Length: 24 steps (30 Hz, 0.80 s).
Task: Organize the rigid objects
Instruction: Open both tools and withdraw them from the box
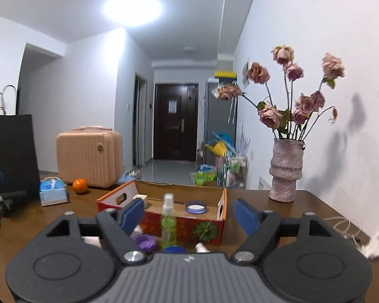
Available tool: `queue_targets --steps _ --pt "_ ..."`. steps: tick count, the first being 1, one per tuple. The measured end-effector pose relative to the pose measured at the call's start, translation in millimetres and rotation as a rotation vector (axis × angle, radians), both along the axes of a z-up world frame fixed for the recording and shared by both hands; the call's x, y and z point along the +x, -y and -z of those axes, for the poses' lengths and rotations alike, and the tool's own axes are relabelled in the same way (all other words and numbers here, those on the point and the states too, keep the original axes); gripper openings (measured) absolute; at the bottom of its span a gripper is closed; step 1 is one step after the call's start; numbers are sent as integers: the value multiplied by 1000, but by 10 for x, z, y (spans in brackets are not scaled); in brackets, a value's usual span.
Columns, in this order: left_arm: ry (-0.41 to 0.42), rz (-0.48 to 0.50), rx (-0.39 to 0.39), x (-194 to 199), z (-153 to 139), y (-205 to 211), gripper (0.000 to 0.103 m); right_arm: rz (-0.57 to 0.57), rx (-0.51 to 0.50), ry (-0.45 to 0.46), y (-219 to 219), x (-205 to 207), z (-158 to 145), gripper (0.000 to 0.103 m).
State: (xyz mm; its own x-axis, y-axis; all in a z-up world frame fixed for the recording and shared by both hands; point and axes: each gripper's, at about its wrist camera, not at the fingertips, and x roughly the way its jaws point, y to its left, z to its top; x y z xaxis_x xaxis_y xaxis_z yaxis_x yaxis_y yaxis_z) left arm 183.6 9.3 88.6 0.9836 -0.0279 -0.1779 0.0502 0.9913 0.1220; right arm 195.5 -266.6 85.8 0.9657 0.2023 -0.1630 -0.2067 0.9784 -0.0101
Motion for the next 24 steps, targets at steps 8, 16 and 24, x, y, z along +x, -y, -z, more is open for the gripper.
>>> queue_targets --steps 8,16,24 --pt "-85 -34 -73 -876 637 102 103 25 75 -75 -152 -849 753 96" --pt "-138 -57 -113 -926 762 12 103 5 70 -97 -233 -977 885 96" --pt "-211 -79 -153 -785 920 -94 103 17 63 -182 -271 -698 1004 93"
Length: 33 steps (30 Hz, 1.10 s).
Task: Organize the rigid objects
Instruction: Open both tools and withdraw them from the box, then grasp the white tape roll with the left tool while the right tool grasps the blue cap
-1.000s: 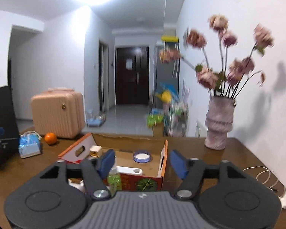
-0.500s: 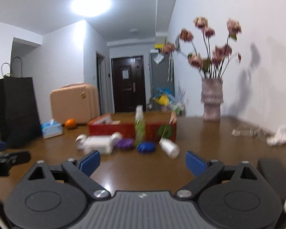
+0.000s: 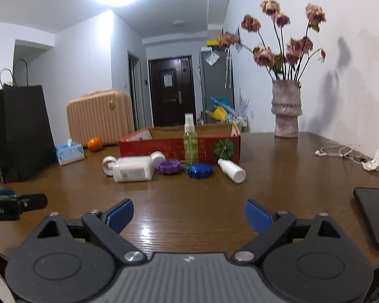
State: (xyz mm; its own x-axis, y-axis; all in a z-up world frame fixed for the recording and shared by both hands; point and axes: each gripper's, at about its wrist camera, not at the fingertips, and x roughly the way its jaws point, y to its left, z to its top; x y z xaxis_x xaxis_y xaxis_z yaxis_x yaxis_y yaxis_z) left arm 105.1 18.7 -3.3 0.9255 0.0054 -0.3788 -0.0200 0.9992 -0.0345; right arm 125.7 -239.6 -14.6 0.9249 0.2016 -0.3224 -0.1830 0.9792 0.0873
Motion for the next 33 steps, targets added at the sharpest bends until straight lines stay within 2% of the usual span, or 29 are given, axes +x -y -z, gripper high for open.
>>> queue_targets --steps 5,9,12,14,15,17,19,21,22,25,30,31,32,33 --pt "-25 -12 1 280 6 -64 103 4 -28 -51 -37 326 -15 87" --pt "-42 -22 -29 645 -68 -145 103 -3 -25 -111 -56 712 -73 82" --pt "-90 9 -124 1060 -171 -288 103 -42 -80 -157 -130 1059 -114 75" --pt "-107 42 -201 1365 -232 -404 99 -68 -90 -158 -167 1281 -132 72" --pt "-119 46 -213 1511 -236 -431 98 -75 -87 -175 -179 1434 -143 70" --pt "-173 10 -241 1899 -229 -530 96 -92 -65 -210 -187 1725 -152 66" --pt "-266 6 -304 2255 -175 -640 94 -103 -51 -243 -203 1998 -147 65" --pt "-313 19 -344 2504 -118 -714 92 -107 -64 -265 -232 2227 -117 64" --pt "-335 -7 -343 2626 -86 -743 91 -100 -71 -276 -247 2310 -102 64" --pt "-360 -33 -334 2857 -5 -794 83 -83 -102 -311 -294 2535 -17 64" --pt "-420 -55 -388 3066 130 -882 63 -63 -112 -343 -295 2729 111 64" --pt "-420 -48 -399 3070 152 -894 50 -63 -112 -345 -299 2742 128 59" --pt "-415 -49 -396 3066 155 -899 46 -64 -116 -343 -306 2746 137 51" --pt "-416 -49 -396 3064 149 -901 46 -64 -119 -344 -313 2749 146 50"
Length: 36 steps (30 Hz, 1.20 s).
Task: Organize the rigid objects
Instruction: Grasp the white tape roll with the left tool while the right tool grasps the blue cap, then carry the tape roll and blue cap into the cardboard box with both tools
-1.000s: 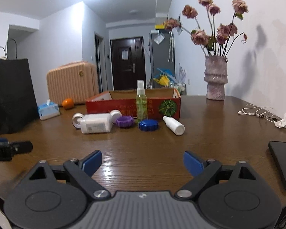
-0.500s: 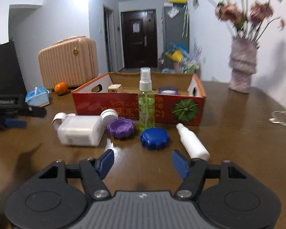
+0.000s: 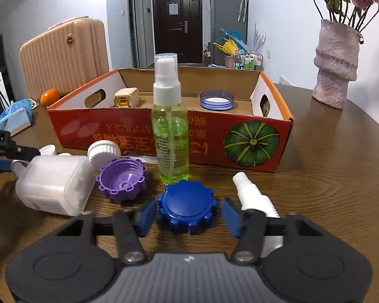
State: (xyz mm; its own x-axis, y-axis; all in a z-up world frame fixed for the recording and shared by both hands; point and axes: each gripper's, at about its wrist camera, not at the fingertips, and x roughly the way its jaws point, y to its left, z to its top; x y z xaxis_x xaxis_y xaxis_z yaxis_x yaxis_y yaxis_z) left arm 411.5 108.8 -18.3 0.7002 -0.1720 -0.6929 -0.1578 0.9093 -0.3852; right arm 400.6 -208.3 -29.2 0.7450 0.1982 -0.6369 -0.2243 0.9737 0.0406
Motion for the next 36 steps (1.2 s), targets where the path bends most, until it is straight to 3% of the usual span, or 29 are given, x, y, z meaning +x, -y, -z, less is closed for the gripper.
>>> queue_targets --steps 3,7,13,20,22,26,33,36 --pt "1 5 -18 -1 9 -14 45 -6 1 8 -17 -52 5 50" --pt "39 10 27 -200 4 101 44 -37 -10 32 -56 -293 -29 50" --pt "194 26 195 -1050 -29 489 44 -87 -28 62 -57 -920 -60 50" --pt "257 138 302 -1874 77 925 45 -170 -42 64 -158 -1632 31 51" --pt "277 150 370 -2043 101 1028 44 -187 -43 68 -187 -1785 37 51" --pt "221 165 348 -2156 141 1036 44 -222 -53 71 -211 -2007 14 51" --pt "218 162 349 -2404 156 1061 52 -248 -56 84 -218 -2232 13 52" --pt "221 167 361 -2426 147 1079 53 -238 -55 89 -212 -2251 12 59"
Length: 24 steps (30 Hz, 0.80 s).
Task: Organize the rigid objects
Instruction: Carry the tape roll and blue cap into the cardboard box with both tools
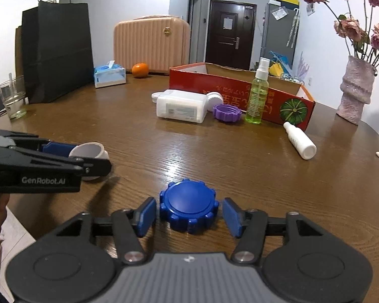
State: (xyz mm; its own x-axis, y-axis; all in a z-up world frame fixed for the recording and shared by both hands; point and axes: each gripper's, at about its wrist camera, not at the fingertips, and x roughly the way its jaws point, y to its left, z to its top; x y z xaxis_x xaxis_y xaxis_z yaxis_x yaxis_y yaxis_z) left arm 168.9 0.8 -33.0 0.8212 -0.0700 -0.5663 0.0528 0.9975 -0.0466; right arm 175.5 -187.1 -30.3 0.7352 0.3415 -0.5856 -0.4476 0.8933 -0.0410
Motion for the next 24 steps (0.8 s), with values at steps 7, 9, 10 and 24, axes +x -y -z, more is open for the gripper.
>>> queue_targets --steps 7,9,10,24 --pt "-10 9 2 44 -4 -16 43 14 18 -8 37 87 13 54" --pt "-12 28 17 66 -10 -14 43 23 29 -14 56 132 17 51" --pt "-13 35 23 76 -11 -7 42 26 41 -12 73 152 8 51" --pt "106 131 -119 1487 -845 -225 42 186 118 143 771 1706 -774 51"
